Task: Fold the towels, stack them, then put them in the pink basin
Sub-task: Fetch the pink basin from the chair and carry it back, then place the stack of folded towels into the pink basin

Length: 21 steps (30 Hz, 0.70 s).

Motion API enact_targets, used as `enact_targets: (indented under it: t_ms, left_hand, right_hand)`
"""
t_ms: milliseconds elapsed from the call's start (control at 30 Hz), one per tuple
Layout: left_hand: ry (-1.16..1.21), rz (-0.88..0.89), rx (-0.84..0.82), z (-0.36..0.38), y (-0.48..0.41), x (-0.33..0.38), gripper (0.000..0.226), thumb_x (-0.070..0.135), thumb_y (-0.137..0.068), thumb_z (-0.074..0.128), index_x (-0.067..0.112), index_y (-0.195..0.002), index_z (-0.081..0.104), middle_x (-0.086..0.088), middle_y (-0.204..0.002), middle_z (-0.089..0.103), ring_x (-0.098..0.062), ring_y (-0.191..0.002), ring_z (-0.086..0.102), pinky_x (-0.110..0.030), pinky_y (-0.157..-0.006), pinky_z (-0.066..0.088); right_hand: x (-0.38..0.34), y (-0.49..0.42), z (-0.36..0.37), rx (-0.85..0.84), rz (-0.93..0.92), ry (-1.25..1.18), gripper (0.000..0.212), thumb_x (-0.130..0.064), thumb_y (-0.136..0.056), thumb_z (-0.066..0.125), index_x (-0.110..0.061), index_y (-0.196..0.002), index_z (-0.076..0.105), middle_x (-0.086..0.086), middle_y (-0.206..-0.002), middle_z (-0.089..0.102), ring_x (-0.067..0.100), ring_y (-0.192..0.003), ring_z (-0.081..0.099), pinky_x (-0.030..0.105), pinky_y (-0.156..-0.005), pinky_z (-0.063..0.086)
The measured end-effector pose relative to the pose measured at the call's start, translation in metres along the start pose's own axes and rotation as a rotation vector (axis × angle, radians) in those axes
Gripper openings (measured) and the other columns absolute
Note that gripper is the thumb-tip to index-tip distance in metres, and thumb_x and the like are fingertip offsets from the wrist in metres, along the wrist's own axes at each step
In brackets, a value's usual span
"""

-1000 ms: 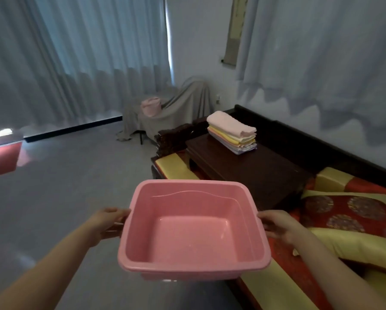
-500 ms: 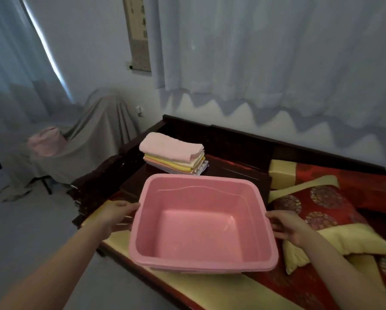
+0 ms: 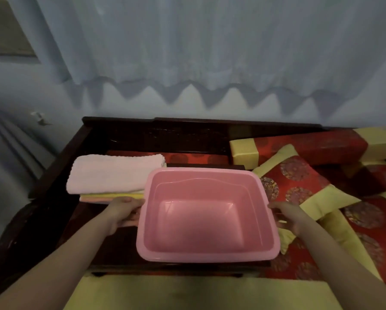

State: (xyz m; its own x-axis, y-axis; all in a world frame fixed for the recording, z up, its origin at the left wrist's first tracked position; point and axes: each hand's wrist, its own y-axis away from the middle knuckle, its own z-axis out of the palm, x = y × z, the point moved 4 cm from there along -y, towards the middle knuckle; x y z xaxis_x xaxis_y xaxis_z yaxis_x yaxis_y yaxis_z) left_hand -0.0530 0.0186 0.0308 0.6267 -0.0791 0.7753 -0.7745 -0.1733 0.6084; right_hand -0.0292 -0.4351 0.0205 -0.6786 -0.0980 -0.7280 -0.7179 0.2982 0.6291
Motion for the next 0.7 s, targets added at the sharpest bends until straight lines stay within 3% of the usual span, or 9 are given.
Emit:
enact_targets:
  t_ms: [133,267,367,567,700]
  left_hand:
    - [-0.039,-0.035,-0.121,0.003,-0.033,0.009,0.023,0.023,-0.085,0.067,0.002,-0.095,0.066,-0.017,-0.086,0.069,-0.028,-0.079,0.067,-0.04,-0.071,0.059]
    - [-0.036,-0.052,-0.209,0.013,-0.041,0.01,0.019,0.024,-0.087,0.065,0.005,-0.088,0.066,-0.011,-0.074,0.069,-0.023,-0.066,0.068,-0.037,-0.064,0.059]
    - [-0.03,-0.056,-0.258,0.022,-0.042,0.008,0.021,0.026,-0.088,0.063,0.006,-0.088,0.068,-0.009,-0.07,0.07,-0.023,-0.067,0.069,-0.036,-0.065,0.059]
    - [-0.053,-0.077,-0.324,0.02,-0.046,0.016,0.029,0.027,-0.088,0.063,0.001,-0.101,0.067,-0.018,-0.091,0.069,-0.029,-0.082,0.069,-0.037,-0.071,0.059]
    - [-0.058,-0.041,-0.221,-0.013,-0.06,0.038,0.027,0.026,-0.089,0.061,0.002,-0.101,0.066,-0.018,-0.097,0.073,-0.028,-0.09,0.07,-0.034,-0.073,0.058]
  right_hand:
    - [-0.006,-0.016,0.0,0.069,0.004,0.022,0.008,-0.012,-0.078,0.066,-0.008,-0.085,0.064,0.012,-0.081,0.057,0.026,-0.078,0.052,0.034,-0.067,0.046]
    - [-0.008,-0.022,-0.007,0.075,0.021,0.017,0.011,-0.01,-0.08,0.065,-0.007,-0.09,0.064,0.012,-0.085,0.06,0.025,-0.079,0.056,0.031,-0.063,0.048]
    - [-0.007,-0.023,-0.015,0.051,0.029,0.008,0.01,-0.009,-0.083,0.062,-0.004,-0.092,0.065,0.014,-0.091,0.061,0.027,-0.083,0.057,0.033,-0.066,0.048]
    - [-0.019,-0.024,-0.015,0.013,0.033,0.117,0.02,-0.01,-0.085,0.061,0.001,-0.101,0.065,0.015,-0.094,0.063,0.028,-0.087,0.058,0.037,-0.072,0.049]
    - [-0.07,-0.026,-0.007,0.197,-0.155,0.166,0.017,-0.014,-0.086,0.064,-0.004,-0.1,0.066,0.016,-0.102,0.065,0.028,-0.094,0.059,0.041,-0.084,0.05]
